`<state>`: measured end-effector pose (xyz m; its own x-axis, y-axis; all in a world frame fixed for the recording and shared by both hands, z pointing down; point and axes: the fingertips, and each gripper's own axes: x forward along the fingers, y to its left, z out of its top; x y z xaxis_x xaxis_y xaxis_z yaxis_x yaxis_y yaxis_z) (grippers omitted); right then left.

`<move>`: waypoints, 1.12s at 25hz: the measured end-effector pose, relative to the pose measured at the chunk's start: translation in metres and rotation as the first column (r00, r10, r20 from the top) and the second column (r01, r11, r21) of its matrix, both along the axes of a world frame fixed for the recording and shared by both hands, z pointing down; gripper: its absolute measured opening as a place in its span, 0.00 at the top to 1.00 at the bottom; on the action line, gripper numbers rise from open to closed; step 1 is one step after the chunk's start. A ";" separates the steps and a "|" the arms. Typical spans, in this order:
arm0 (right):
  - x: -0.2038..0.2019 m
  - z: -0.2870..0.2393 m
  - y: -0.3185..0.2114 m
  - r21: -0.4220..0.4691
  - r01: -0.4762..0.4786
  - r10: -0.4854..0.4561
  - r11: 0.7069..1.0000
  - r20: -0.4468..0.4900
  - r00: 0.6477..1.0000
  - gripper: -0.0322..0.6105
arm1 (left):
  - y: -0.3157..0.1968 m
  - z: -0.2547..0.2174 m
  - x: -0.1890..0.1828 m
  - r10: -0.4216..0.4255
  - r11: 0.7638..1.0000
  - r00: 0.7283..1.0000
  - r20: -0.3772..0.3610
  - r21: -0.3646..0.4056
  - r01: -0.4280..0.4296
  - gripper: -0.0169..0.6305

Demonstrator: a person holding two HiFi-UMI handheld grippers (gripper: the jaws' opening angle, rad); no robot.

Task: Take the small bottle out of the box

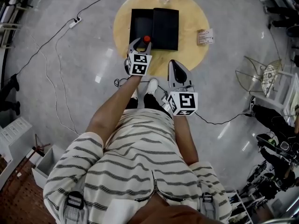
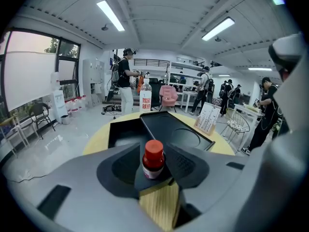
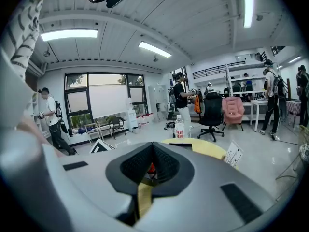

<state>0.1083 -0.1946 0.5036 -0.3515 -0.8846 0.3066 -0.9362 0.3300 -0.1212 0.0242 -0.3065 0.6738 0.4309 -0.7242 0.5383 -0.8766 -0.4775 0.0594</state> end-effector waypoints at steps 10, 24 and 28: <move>0.007 0.008 -0.003 -0.014 -0.004 0.004 1.000 -0.004 1.000 0.93 | -0.012 0.017 0.009 0.012 0.999 1.000 0.010 -0.031 -0.011 0.73; 0.009 0.008 -0.003 -0.024 0.002 -0.002 1.000 0.020 1.000 0.93 | -0.017 0.027 0.010 -0.012 0.999 1.000 0.017 -0.047 0.013 0.73; 0.012 0.010 -0.001 -0.028 0.000 0.000 1.000 0.014 1.000 0.93 | -0.018 0.028 0.010 -0.011 0.999 1.000 0.020 -0.050 0.012 0.74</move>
